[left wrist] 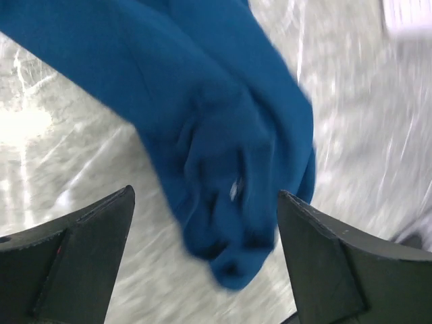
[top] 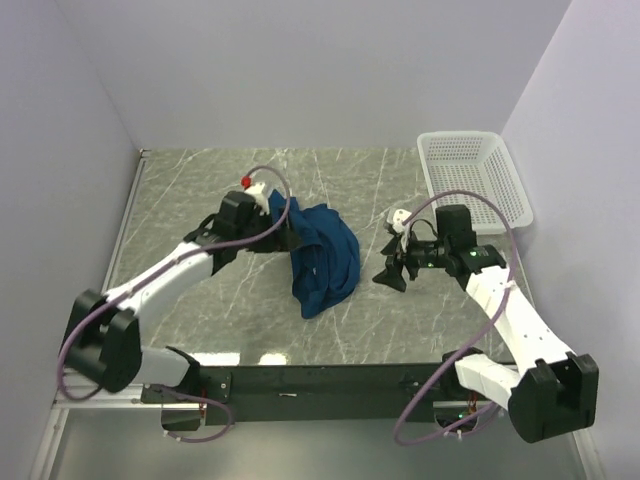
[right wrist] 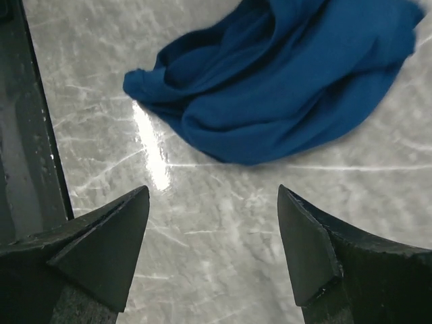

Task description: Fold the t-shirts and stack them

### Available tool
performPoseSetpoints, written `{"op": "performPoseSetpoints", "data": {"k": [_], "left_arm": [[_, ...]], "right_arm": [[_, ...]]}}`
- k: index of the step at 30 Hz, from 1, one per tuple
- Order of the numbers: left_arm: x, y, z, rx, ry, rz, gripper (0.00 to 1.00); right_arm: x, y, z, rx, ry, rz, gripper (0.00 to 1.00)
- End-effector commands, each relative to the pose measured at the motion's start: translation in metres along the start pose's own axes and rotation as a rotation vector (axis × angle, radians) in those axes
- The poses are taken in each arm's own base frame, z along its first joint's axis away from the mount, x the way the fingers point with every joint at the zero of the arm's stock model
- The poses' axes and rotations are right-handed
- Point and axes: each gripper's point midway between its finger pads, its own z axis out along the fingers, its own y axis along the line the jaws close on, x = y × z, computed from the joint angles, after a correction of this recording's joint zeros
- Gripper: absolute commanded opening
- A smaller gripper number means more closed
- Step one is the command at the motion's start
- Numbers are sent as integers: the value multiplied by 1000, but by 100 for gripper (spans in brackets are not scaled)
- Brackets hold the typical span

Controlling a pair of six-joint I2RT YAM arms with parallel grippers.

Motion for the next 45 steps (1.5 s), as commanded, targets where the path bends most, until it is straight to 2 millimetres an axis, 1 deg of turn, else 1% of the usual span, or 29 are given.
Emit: {"op": "performPoseSetpoints", "data": {"k": [1, 2, 4, 6, 7, 9, 10, 11, 13, 15, 16, 18, 19, 22, 23, 24, 25, 27, 28, 31, 32, 34, 35, 36, 38, 39, 40, 42, 45], "left_arm": [[-41, -14, 16, -110, -106, -225, 92], [-32, -10, 28, -142, -61, -267, 92], [-38, -15, 36, -201, -62, -347, 91], [-28, -15, 55, -246, -22, -362, 92], [-37, -21, 58, -247, -30, -369, 90], [-28, -13, 74, -304, 7, -361, 87], [-34, -17, 78, -300, 3, -356, 78], [-25, -11, 88, -326, 38, -348, 71], [-29, -14, 96, -327, 52, -318, 59], [-15, -8, 105, -348, 114, -301, 50], [-18, -9, 107, -342, 116, -288, 31], [-17, -12, 106, -327, 128, -274, 1], [-27, -17, 101, -322, 107, -271, 0], [-78, -47, 60, -238, -38, -250, 0], [-108, -66, 28, -176, -127, -244, 1], [-126, -77, 7, -147, -186, -239, 0], [-162, -99, -38, -82, -304, -225, 1], [-194, -119, -89, -21, -422, -211, 1], [-221, -140, -143, 60, -542, -197, 1], [-252, -169, -231, 207, -729, -182, 1], [-261, -182, -274, 286, -815, -174, 1], [-273, -197, -330, 372, -918, -171, 1], [-275, -203, -353, 411, -950, -166, 1], [-282, -212, -388, 461, -1010, -164, 1], [-285, -222, -415, 518, -1046, -160, 1], [-287, -229, -438, 567, -1079, -153, 1], [-288, -232, -447, 589, -1090, -155, 1], [-289, -238, -462, 626, -1108, -149, 1], [-289, -239, -462, 625, -1108, -146, 1]], "right_arm": [[-7, -6, -1, 31, -83, -5, 83], [-5, -6, -3, 39, -92, 1, 83], [-5, -6, -6, 50, -110, 7, 83], [-4, -8, -9, 57, -107, 4, 83], [-2, -6, -9, 46, -97, 13, 83], [2, 1, -7, 8, -89, 11, 83], [3, 2, -7, -3, -85, 13, 83], [3, 2, -7, -5, -84, 11, 83], [5, 2, -7, -9, -77, 14, 82], [7, 2, -7, -6, -70, 10, 82], [6, 2, -8, -2, -71, 5, 82], [7, 1, -9, 8, -69, 4, 82], [7, 0, -10, 11, -70, 2, 82], [5, -3, -15, 32, -84, -2, 82], [4, -4, -16, 37, -87, 2, 82], [3, -5, -18, 47, -92, 0, 82], [4, -6, -19, 53, -95, 7, 82], [3, -9, -21, 67, -100, 12, 82], [3, -11, -22, 76, -99, 18, 82], [4, -16, -24, 96, -100, 22, 82], [5, -17, -25, 105, -100, 29, 82], [5, -20, -26, 114, -98, 33, 82], [6, -21, -27, 118, -98, 38, 82], [7, -21, -27, 121, -98, 41, 82], [8, -23, -27, 124, -96, 44, 82], [8, -24, -28, 130, -95, 45, 82], [8, -24, -28, 131, -95, 46, 82], [10, -25, -29, 134, -91, 53, 82], [10, -26, -29, 134, -90, 56, 82]]}}
